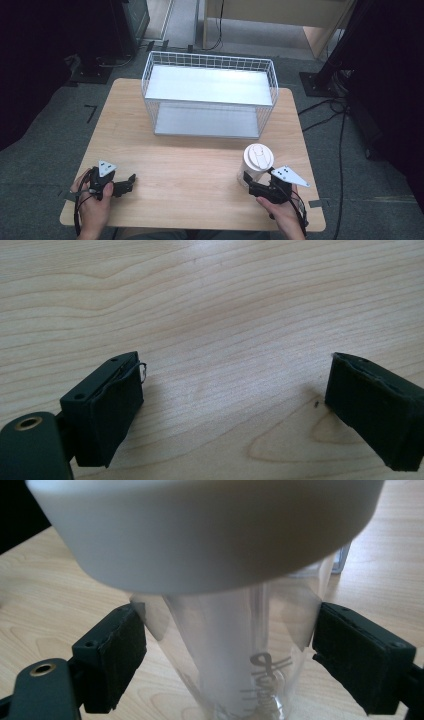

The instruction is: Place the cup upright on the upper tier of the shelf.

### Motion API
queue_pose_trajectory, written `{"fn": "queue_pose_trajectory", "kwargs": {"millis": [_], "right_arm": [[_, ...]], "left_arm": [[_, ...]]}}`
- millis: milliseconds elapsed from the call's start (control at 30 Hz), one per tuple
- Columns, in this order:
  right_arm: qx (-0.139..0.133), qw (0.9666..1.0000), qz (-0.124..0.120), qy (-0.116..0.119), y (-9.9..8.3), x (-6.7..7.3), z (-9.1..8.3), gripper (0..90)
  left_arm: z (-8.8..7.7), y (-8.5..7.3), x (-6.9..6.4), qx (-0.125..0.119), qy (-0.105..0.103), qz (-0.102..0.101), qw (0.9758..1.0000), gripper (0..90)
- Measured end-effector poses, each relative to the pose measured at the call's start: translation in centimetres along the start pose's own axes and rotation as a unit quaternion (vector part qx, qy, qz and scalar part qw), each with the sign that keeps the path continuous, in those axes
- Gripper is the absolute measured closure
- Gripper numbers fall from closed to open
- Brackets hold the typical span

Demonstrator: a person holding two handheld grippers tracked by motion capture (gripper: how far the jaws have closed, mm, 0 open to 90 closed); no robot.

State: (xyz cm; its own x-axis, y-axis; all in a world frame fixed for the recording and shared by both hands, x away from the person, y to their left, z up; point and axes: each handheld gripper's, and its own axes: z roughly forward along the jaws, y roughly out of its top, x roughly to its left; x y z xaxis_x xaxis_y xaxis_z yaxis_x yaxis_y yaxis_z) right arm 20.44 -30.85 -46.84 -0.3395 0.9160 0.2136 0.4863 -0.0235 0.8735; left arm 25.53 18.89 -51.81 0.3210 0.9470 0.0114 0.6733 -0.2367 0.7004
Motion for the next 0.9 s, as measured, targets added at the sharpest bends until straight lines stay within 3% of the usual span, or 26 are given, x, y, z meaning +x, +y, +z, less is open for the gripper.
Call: {"fn": "queue_pose_trajectory", "kwargs": {"millis": [267, 467, 733, 900], "right_arm": [[-0.016, 0.9998, 0.009, -0.008, 0.3, 0.4, 0.4, 12.7], [-0.038, 0.9992, 0.014, -0.009, 0.8, 0.8, 0.6, 6.8], [-0.05, 0.9984, 0.017, -0.019, 1.2, 0.9, 0.8, 10.1], [-0.057, 0.9979, 0.004, -0.029, 1.1, 1.2, 0.8, 11.9]], "left_arm": [[0.0, 0.0, 0.0, 0.0, 0.0, 0.0, 1.0, 8.8], [0.0, 0.0, 0.0, 0.0, 0.0, 0.0, 1.0, 8.7], [0.0, 0.0, 0.0, 0.0, 0.0, 0.0, 1.0, 8.7], [0.0, 0.0, 0.0, 0.0, 0.0, 0.0, 1.0, 8.8]]}}
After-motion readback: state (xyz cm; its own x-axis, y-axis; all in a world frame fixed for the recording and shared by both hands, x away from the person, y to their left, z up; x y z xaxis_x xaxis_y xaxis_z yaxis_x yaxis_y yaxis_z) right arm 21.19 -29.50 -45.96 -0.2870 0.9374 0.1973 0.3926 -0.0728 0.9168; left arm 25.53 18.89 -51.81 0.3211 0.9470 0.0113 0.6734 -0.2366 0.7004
